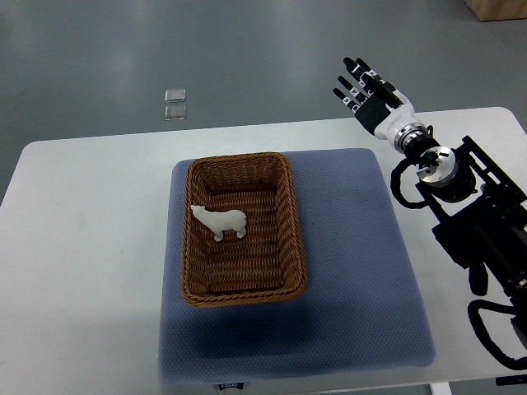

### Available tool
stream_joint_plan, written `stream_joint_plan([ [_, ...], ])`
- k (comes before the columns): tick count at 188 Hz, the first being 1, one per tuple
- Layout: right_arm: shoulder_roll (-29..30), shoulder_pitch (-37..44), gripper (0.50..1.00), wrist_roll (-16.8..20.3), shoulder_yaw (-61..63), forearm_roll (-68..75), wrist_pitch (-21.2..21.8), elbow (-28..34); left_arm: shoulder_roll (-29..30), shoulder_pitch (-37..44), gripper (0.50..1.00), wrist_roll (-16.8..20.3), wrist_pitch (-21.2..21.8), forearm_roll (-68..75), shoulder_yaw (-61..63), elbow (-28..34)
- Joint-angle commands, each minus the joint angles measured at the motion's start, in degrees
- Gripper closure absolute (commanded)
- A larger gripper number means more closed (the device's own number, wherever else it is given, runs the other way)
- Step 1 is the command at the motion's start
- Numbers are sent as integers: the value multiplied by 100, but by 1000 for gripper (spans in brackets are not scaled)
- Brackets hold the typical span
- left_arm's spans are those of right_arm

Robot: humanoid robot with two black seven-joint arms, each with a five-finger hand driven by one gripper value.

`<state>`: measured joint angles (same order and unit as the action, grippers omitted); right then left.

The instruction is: Place white bear in brown basket with right hand

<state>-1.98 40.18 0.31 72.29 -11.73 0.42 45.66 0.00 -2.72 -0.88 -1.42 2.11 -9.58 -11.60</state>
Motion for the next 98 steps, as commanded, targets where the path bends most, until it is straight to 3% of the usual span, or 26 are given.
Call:
stream_joint_plan([
  [1,-22,7,572,-92,13,251,10,-251,0,0,500,0,1,0,0,-9],
  [32,-22,-2,570,-119,22,251,98,-391,0,0,500,0,1,9,0,-9],
  [67,5,-46,572,-575,22,251,573,-400,0,0,500,0,1,9,0,-9],
  [98,31,-46,570,-901,13,251,626,-462,0,0,500,0,1,0,0,-9],
])
